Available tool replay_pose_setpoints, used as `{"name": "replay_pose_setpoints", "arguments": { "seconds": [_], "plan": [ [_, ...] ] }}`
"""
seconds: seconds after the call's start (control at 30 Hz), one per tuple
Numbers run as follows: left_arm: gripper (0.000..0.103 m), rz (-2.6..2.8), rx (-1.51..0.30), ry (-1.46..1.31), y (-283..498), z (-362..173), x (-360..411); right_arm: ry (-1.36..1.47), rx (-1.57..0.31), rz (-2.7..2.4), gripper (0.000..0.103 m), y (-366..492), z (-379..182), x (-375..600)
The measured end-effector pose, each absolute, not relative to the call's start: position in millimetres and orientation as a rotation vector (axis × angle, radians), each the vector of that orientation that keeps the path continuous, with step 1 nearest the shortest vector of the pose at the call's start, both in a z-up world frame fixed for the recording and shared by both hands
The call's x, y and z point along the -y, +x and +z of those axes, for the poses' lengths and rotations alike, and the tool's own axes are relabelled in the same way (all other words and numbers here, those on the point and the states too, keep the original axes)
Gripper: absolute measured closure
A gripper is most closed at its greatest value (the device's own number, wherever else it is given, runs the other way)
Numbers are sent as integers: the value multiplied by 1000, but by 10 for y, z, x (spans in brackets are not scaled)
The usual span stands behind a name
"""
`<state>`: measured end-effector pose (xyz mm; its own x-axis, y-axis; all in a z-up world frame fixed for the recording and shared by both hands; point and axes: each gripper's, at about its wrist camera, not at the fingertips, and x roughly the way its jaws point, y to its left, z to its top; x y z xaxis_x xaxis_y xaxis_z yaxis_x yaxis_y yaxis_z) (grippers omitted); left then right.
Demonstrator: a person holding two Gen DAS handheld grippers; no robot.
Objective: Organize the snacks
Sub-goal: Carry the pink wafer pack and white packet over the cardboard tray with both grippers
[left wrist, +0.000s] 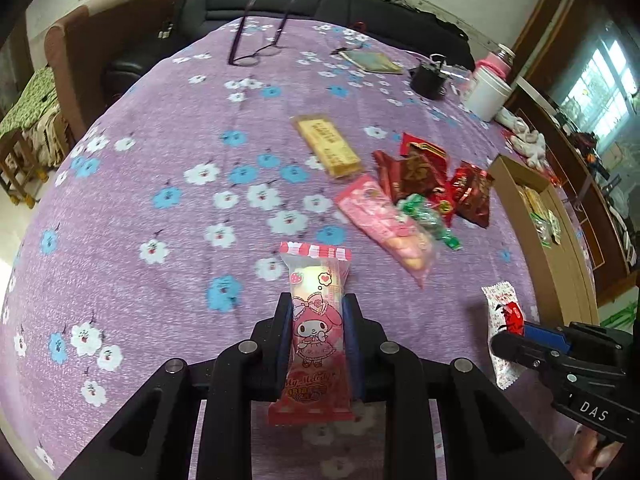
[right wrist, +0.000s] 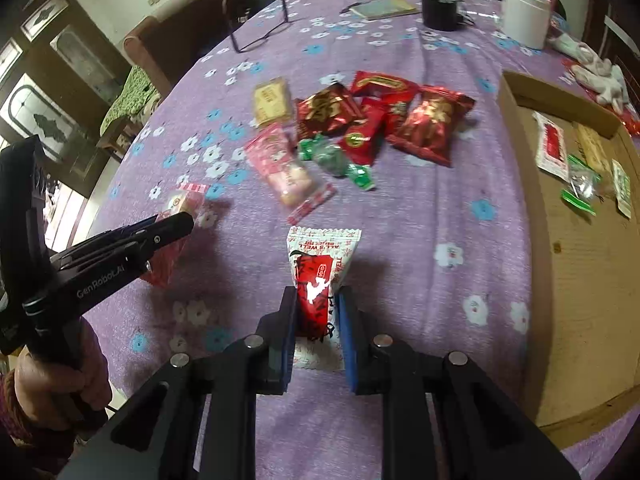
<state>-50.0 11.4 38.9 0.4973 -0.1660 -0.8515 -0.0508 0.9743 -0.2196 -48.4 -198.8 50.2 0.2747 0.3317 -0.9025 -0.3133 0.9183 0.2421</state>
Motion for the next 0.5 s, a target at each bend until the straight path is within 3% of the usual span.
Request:
{"name": "replay_pose_setpoints", "arguments": {
  "seconds": [0.5],
  "plan": [
    [78, -155, -1040, -115, -461, 543, 625, 96, -1187, 390, 84, -514, 599, 2579]
  ]
}}
